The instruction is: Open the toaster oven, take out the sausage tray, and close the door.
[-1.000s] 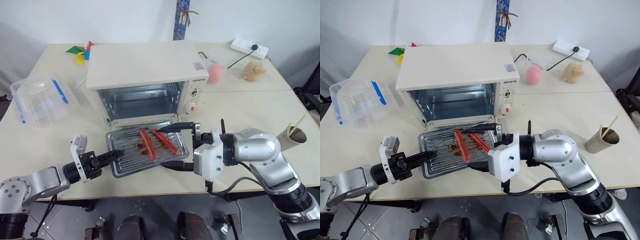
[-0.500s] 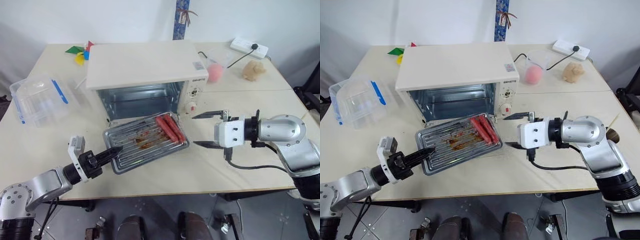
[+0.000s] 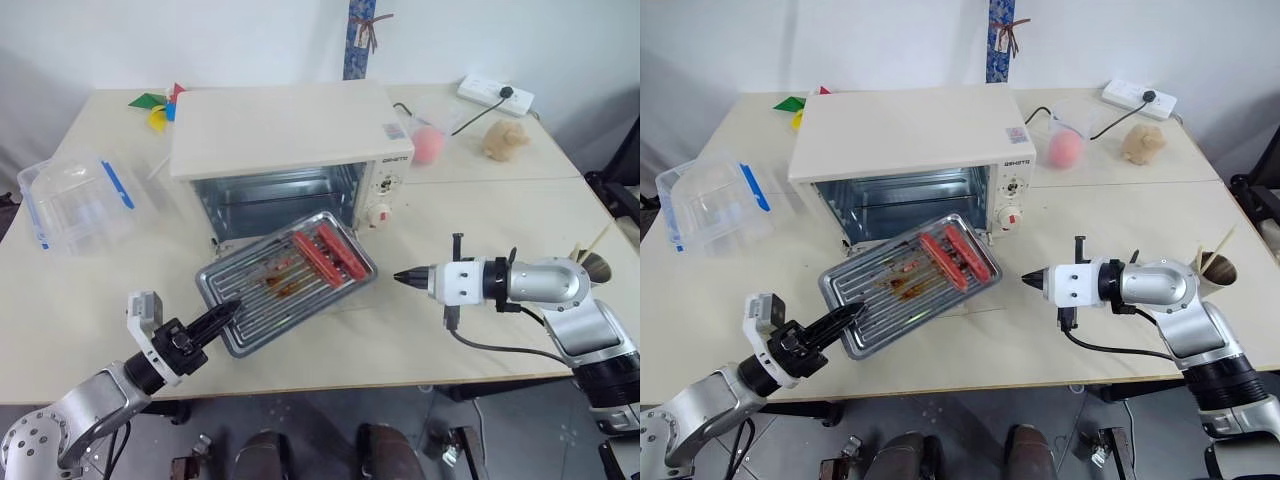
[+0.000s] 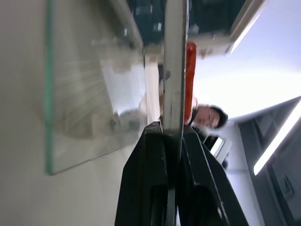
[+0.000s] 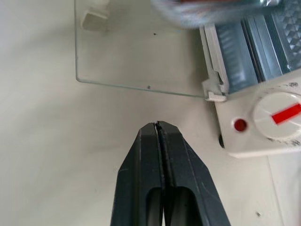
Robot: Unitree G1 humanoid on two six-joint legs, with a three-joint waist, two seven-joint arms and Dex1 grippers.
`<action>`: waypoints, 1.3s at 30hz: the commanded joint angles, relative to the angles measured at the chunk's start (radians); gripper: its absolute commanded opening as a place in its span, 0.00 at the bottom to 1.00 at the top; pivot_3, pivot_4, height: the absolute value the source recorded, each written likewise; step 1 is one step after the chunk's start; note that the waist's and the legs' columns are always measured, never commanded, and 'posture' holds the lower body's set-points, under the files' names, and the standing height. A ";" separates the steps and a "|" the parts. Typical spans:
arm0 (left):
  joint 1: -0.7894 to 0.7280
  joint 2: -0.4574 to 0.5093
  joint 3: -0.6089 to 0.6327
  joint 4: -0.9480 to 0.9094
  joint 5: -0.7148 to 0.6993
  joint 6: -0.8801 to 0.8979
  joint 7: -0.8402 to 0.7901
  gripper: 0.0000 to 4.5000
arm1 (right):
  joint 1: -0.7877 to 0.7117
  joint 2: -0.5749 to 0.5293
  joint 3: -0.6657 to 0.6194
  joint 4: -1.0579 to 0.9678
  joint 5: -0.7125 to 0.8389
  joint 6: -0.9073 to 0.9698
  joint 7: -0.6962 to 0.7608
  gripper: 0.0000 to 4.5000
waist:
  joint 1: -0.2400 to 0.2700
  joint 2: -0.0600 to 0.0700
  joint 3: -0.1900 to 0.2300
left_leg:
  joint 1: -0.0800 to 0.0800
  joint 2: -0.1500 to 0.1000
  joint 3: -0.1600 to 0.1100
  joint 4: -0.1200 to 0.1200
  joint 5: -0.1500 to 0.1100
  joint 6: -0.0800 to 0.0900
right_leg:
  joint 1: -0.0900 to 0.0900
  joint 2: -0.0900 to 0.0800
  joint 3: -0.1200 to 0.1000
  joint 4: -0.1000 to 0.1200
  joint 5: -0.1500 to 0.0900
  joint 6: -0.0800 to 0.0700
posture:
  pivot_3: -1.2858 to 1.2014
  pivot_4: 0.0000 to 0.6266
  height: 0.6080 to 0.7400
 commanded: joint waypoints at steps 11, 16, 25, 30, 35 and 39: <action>0.227 -0.059 0.078 -0.191 -0.015 -0.110 -0.003 0.00 | -0.003 0.099 0.056 0.125 -0.021 -0.100 -0.020 0.00 | 0.000 0.000 0.000 | 0.000 0.000 0.000 0.001 -0.001 0.001 | 0.000 0.000 0.001 -0.001 0.000 0.000 | 0.52 0.24 1.00; 0.320 -0.081 0.121 -0.253 -0.015 -0.170 -0.012 0.00 | -0.019 0.171 0.084 0.171 -0.015 -0.133 -0.027 0.00 | -0.003 0.000 0.000 | 0.000 0.000 0.001 0.001 -0.001 0.001 | 0.000 0.000 0.002 -0.002 0.000 -0.001 | 0.52 0.24 1.00; 0.490 -0.125 0.172 -0.368 -0.015 -0.285 -0.043 0.00 | -0.047 0.222 0.111 0.239 -0.021 -0.170 -0.015 0.00 | -0.001 0.000 0.000 | 0.000 0.000 0.001 0.001 -0.002 0.003 | 0.000 0.000 0.003 -0.003 -0.001 -0.002 | 0.52 0.24 1.00; 0.598 -0.156 0.174 -0.437 -0.015 -0.364 -0.070 0.00 | -0.070 0.235 0.119 0.283 -0.023 -0.195 -0.007 0.00 | -0.003 0.000 0.000 | 0.000 0.000 0.002 0.002 -0.003 0.003 | 0.000 0.000 0.003 -0.008 -0.002 -0.003 | 0.52 0.24 1.00; 0.736 -0.191 0.164 -0.508 -0.015 -0.442 -0.114 0.00 | -0.094 0.245 0.125 0.336 -0.027 -0.223 0.004 0.00 | -0.005 0.000 0.000 | -0.001 0.000 0.003 0.002 -0.004 0.004 | 0.001 0.000 0.004 -0.010 -0.002 -0.003 | 0.52 0.24 1.00; 0.816 -0.202 0.148 -0.540 -0.015 -0.490 -0.140 0.00 | -0.108 0.251 0.129 0.365 -0.024 -0.239 0.015 0.00 | -0.004 0.000 0.000 | -0.001 0.000 0.003 0.002 -0.004 0.004 | 0.001 0.000 0.003 -0.010 -0.002 -0.004 | 0.52 0.24 1.00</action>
